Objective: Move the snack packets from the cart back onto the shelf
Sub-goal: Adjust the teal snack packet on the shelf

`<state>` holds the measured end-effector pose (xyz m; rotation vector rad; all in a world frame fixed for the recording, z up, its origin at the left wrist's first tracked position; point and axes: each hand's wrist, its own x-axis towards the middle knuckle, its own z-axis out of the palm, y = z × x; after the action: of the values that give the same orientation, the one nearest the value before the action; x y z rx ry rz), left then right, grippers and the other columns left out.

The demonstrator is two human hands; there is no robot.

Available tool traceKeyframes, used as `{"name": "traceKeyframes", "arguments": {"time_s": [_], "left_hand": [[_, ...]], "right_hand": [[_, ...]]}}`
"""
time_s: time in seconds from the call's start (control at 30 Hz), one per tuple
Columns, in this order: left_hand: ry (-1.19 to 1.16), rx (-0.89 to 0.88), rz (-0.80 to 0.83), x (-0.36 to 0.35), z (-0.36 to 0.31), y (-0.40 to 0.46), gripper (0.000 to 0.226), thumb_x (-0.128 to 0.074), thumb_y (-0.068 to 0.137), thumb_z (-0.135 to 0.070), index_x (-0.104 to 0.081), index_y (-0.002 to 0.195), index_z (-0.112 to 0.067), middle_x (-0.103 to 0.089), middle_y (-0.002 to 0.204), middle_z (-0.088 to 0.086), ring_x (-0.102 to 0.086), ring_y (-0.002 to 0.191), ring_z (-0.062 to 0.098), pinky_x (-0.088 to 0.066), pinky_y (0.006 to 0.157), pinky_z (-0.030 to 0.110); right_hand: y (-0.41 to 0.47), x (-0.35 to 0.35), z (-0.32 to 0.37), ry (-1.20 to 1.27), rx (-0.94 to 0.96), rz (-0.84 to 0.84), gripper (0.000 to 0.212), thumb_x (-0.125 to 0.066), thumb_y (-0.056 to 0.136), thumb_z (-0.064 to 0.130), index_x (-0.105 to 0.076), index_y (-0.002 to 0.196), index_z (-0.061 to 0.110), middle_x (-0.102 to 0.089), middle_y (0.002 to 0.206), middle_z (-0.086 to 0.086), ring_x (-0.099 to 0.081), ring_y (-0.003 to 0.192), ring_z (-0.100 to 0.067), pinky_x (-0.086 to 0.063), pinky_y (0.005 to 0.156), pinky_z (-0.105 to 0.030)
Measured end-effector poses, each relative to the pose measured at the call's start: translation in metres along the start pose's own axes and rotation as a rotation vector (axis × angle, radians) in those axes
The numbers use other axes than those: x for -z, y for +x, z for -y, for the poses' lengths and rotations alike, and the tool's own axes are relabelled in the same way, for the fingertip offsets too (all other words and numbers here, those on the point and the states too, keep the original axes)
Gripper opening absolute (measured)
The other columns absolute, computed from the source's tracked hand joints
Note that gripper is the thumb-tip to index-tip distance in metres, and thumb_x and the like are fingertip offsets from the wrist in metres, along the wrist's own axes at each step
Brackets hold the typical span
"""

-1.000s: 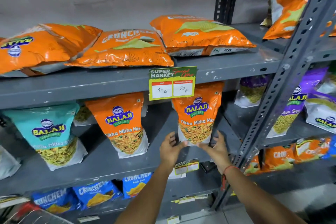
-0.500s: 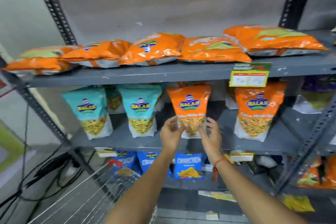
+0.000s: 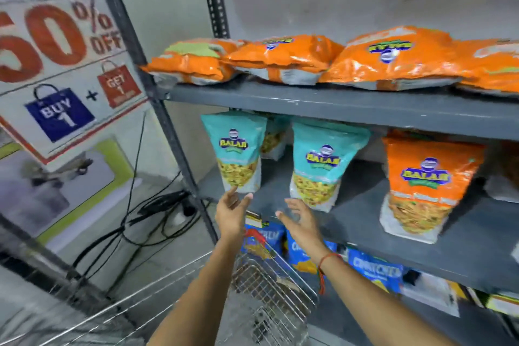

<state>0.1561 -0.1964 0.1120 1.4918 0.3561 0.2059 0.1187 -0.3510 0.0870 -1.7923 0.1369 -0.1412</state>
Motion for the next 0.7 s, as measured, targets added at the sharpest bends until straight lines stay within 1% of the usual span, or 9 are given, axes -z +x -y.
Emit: {"name": "traceKeyframes", "arguments": {"time_s": [0.13, 0.2, 0.27, 0.37, 0.4, 0.47, 0.53, 0.6, 0.7], "left_hand": [[0.106, 0.001, -0.033, 0.014, 0.002, 0.059, 0.043, -0.071, 0.080, -0.003, -0.056, 0.121, 0.001, -0.062, 0.105, 0.009, -0.058, 0.096, 0.022, -0.047, 0.075, 0.015], [0.175, 0.024, 0.002, 0.018, 0.010, 0.094, 0.039, -0.074, 0.078, -0.007, -0.055, 0.109, 0.006, -0.066, 0.098, 0.020, -0.062, 0.089, 0.033, -0.052, 0.078, 0.022], [0.264, 0.066, 0.064, 0.020, 0.021, 0.131, 0.078, -0.082, 0.067, -0.024, -0.043, 0.123, 0.014, -0.059, 0.118, 0.033, -0.059, 0.109, 0.045, -0.048, 0.097, 0.049], [0.300, 0.115, 0.189, 0.023, 0.064, 0.197, 0.113, -0.093, 0.048, -0.042, -0.036, 0.142, -0.016, -0.052, 0.142, 0.009, -0.053, 0.126, 0.030, -0.046, 0.104, 0.056], [0.287, 0.128, 0.220, 0.020, 0.057, 0.199, 0.112, -0.095, 0.047, -0.037, -0.036, 0.141, -0.018, -0.052, 0.142, 0.008, -0.057, 0.124, 0.027, -0.050, 0.100, 0.053], [0.229, 0.133, 0.299, 0.018, 0.051, 0.203, 0.096, -0.091, 0.056, -0.016, -0.039, 0.137, -0.015, -0.059, 0.135, 0.006, -0.066, 0.110, 0.018, -0.059, 0.083, 0.033], [0.205, 0.112, 0.358, 0.016, 0.044, 0.202, 0.087, -0.089, 0.059, -0.010, -0.043, 0.132, -0.013, -0.064, 0.128, 0.007, -0.066, 0.111, 0.020, -0.058, 0.079, 0.023], [0.159, 0.131, 0.374, 0.016, 0.053, 0.207, 0.088, -0.091, 0.056, -0.014, -0.045, 0.131, -0.011, -0.064, 0.129, 0.010, -0.064, 0.116, 0.027, -0.058, 0.084, 0.028], [0.128, 0.146, 0.357, 0.016, 0.057, 0.207, 0.091, -0.093, 0.054, -0.018, -0.045, 0.131, -0.015, -0.062, 0.131, 0.010, -0.062, 0.118, 0.027, -0.056, 0.094, 0.042]], "right_hand": [[0.055, -0.040, -0.006, -0.068, -0.029, 0.069, 0.048, -0.073, 0.077, 0.024, -0.056, 0.121, 0.014, -0.060, 0.126, -0.008, -0.056, 0.115, -0.019, -0.045, 0.097, -0.031], [0.082, -0.055, -0.011, -0.124, -0.070, 0.099, 0.059, -0.074, 0.076, 0.029, -0.050, 0.129, 0.016, -0.057, 0.131, -0.009, -0.054, 0.121, -0.022, -0.045, 0.100, -0.035], [0.107, -0.069, -0.020, -0.153, -0.103, 0.126, 0.074, -0.075, 0.074, 0.032, -0.042, 0.138, 0.017, -0.050, 0.141, -0.009, -0.048, 0.128, -0.024, -0.041, 0.106, -0.041], [0.140, -0.086, -0.031, -0.155, -0.118, 0.127, 0.089, -0.078, 0.069, 0.033, -0.032, 0.144, 0.017, -0.042, 0.148, -0.008, -0.040, 0.135, -0.024, -0.036, 0.110, -0.044], [0.149, -0.089, -0.033, -0.169, -0.120, 0.123, 0.088, -0.077, 0.068, 0.035, -0.033, 0.143, 0.018, -0.043, 0.146, -0.007, -0.041, 0.134, -0.024, -0.037, 0.109, -0.044], [0.166, -0.093, -0.038, -0.185, -0.105, 0.108, 0.081, -0.075, 0.064, 0.040, -0.041, 0.135, 0.020, -0.054, 0.136, -0.006, -0.050, 0.125, -0.024, -0.045, 0.100, -0.044], [0.176, -0.096, -0.042, -0.195, -0.091, 0.102, 0.063, -0.073, 0.065, 0.037, -0.048, 0.121, 0.020, -0.064, 0.119, -0.006, -0.059, 0.111, -0.024, -0.051, 0.090, -0.044], [0.182, -0.098, -0.044, -0.202, -0.090, 0.107, 0.049, -0.074, 0.069, 0.029, -0.050, 0.111, 0.016, -0.067, 0.109, -0.006, -0.062, 0.103, -0.023, -0.052, 0.085, -0.042], [0.185, -0.097, -0.045, -0.196, -0.093, 0.134, 0.050, -0.074, 0.072, 0.029, -0.049, 0.114, 0.015, -0.065, 0.111, -0.006, -0.061, 0.103, -0.022, -0.051, 0.087, -0.040]]}}
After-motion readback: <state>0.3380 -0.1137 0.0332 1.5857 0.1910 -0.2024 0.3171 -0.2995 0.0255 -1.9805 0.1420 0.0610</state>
